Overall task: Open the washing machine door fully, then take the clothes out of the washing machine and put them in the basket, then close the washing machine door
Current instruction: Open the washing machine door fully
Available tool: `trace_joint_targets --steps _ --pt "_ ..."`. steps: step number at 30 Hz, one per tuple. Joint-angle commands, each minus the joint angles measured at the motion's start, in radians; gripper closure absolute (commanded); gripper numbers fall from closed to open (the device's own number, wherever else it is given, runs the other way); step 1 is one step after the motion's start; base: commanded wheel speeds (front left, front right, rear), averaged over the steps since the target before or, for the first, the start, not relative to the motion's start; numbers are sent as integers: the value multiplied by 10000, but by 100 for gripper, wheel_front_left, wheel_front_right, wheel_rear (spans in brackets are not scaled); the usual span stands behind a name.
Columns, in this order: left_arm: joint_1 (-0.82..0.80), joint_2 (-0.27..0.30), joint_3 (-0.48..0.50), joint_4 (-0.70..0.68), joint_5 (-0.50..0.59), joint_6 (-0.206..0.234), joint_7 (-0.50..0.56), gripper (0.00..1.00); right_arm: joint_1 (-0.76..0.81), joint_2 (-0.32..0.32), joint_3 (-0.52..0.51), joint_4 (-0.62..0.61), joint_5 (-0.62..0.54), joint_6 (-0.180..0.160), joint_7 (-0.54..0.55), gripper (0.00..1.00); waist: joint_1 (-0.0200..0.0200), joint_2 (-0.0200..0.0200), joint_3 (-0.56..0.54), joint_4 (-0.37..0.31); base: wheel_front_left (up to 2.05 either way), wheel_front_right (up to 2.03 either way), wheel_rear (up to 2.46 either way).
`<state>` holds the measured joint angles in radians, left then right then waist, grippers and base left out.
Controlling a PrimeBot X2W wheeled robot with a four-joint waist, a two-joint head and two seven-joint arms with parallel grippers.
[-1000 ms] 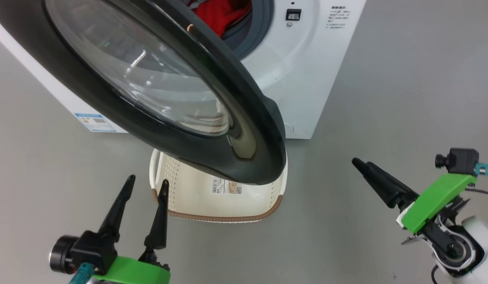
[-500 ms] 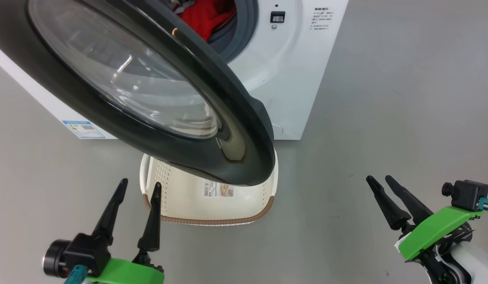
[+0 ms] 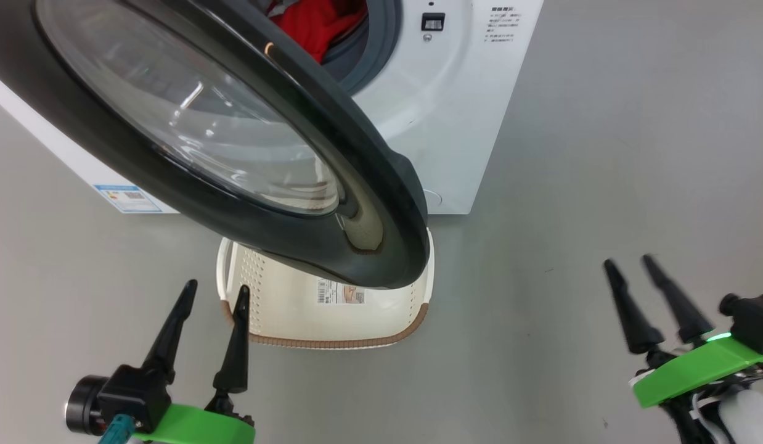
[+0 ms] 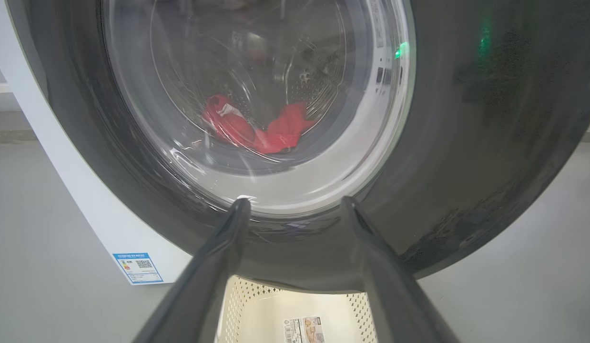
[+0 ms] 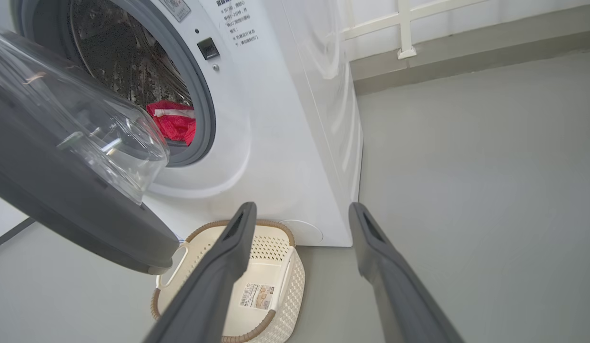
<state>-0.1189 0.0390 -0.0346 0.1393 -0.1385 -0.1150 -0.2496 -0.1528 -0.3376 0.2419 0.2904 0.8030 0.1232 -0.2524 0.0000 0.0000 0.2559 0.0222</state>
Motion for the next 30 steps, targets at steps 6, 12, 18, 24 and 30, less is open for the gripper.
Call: trace_joint_targets --steps 6,12,18,24,30 --pt "-99 112 371 -261 39 -47 -122 0 710 725 -1623 -1306 -2420 75 -92 0 0 0 56 85 0 0 0" --pt "-109 112 387 -404 36 -38 -122 0 1233 1239 -2351 -1698 -3211 75 -92 0 0 0 46 167 0 0 0" --pt "-76 112 360 -430 -4 4 -122 0 1512 1427 -2538 -1434 -3477 75 -93 0 0 0 30 203 0 0 0" --pt "-27 112 324 -434 -47 43 -122 0 1536 1467 -2595 -1362 -3491 75 -93 0 0 0 -8 206 0 0 0" --pt "2 112 242 -458 -69 63 -122 0 1452 1460 -2446 -1460 -3371 75 -93 0 0 0 -51 253 0 0 0"
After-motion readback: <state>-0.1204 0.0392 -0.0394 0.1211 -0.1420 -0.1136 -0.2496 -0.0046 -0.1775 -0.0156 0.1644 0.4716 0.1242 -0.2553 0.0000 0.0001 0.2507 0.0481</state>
